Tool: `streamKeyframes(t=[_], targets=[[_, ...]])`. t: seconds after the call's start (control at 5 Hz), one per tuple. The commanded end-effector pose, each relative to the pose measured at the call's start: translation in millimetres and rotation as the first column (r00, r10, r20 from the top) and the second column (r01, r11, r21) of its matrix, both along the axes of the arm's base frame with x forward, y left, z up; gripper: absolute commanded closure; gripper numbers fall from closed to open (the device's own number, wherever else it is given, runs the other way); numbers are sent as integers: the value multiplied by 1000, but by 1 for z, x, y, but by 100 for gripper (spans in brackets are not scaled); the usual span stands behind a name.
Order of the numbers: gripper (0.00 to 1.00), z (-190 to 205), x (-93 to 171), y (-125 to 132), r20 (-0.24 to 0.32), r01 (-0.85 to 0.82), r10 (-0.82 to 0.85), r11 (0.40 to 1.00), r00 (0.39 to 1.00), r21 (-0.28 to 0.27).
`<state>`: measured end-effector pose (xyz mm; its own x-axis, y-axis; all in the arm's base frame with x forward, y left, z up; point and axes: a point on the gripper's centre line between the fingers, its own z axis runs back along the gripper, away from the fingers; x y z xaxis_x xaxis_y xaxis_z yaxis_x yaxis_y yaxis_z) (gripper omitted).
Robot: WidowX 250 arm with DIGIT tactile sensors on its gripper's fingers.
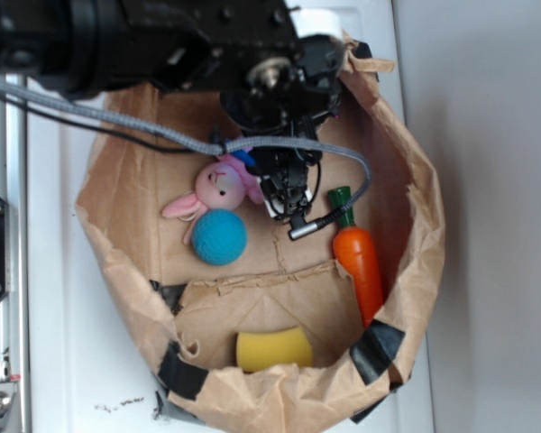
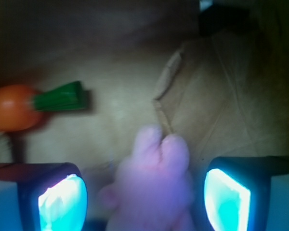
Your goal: Grab the pink bunny.
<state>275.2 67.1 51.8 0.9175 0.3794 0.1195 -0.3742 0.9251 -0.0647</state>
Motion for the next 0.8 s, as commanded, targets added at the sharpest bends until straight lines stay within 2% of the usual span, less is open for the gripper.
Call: streamKeyframes(t=[0.0,0.2,0.4,0.6], targets=[[0,-31,19,8,2,-11,11,998,1000,65],[100,-39,8,10,8,-25,25,996,1000,80],[100,-17,-6,9,4,-33,33,999,999,36],[100,30,-12,-5,39,-31,33,998,999,-47]])
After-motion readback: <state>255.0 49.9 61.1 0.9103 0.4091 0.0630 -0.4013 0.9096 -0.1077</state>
